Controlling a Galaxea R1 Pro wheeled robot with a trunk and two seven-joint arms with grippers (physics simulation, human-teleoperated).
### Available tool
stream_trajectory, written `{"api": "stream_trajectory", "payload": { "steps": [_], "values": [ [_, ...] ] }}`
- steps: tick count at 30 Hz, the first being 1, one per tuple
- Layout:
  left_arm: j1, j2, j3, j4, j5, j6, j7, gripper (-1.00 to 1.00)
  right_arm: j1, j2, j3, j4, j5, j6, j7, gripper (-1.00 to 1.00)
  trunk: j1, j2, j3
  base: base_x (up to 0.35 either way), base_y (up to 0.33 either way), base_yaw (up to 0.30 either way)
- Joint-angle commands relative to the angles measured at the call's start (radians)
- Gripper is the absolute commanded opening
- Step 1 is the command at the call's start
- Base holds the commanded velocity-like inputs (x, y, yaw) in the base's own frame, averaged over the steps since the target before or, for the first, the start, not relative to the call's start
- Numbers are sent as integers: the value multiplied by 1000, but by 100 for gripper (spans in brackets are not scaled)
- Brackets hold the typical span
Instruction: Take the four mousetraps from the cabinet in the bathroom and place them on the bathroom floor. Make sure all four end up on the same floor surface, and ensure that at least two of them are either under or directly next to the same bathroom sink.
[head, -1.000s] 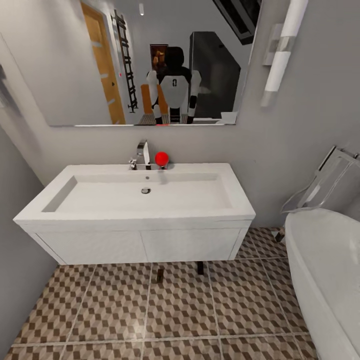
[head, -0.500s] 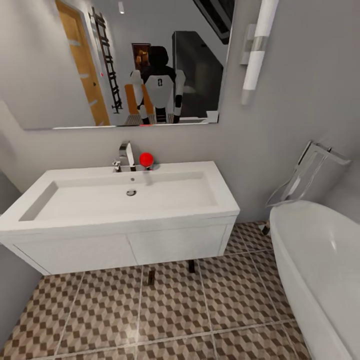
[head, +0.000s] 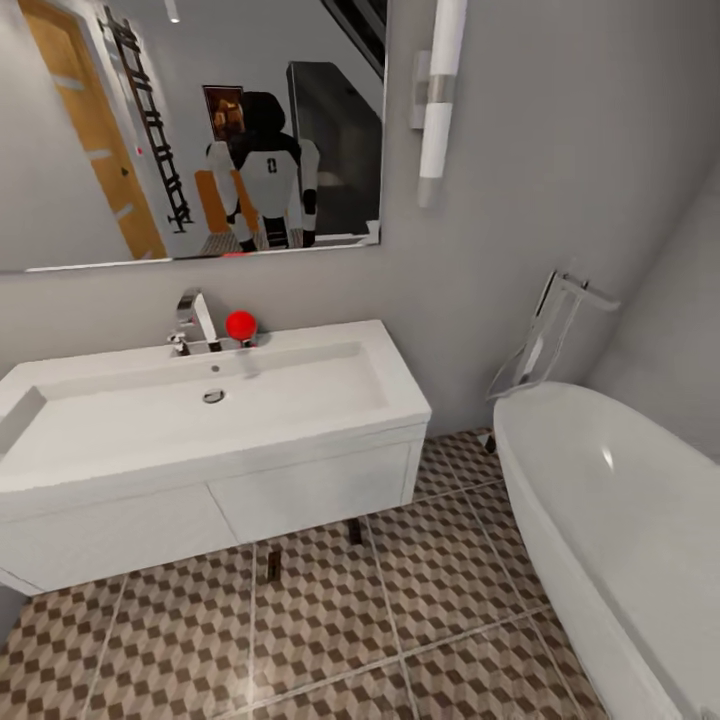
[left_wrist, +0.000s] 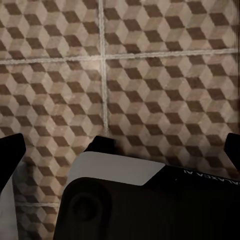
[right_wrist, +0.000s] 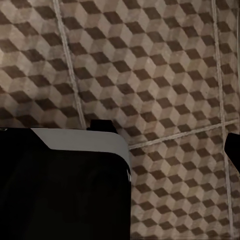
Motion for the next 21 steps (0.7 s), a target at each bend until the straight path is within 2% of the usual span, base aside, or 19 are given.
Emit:
{"api": "stream_trajectory", "payload": {
  "steps": [1,12,21],
  "values": [
    [-1,0,-9,-3,6,-6,6,100,-2,1,7,5,3,-4,-7,100,0,-1,-1,0,0,-286],
    [-1,0,-9,-3,6,-6,6,100,-2,0,7,5,3,-4,-7,100,0,-1,4,-12,0,-286],
    [-1,0,-8,-3,6,-6,4,100,-2,0,7,5,3,-4,-7,100,0,-1,8,-264,0,-286]
  ]
}}
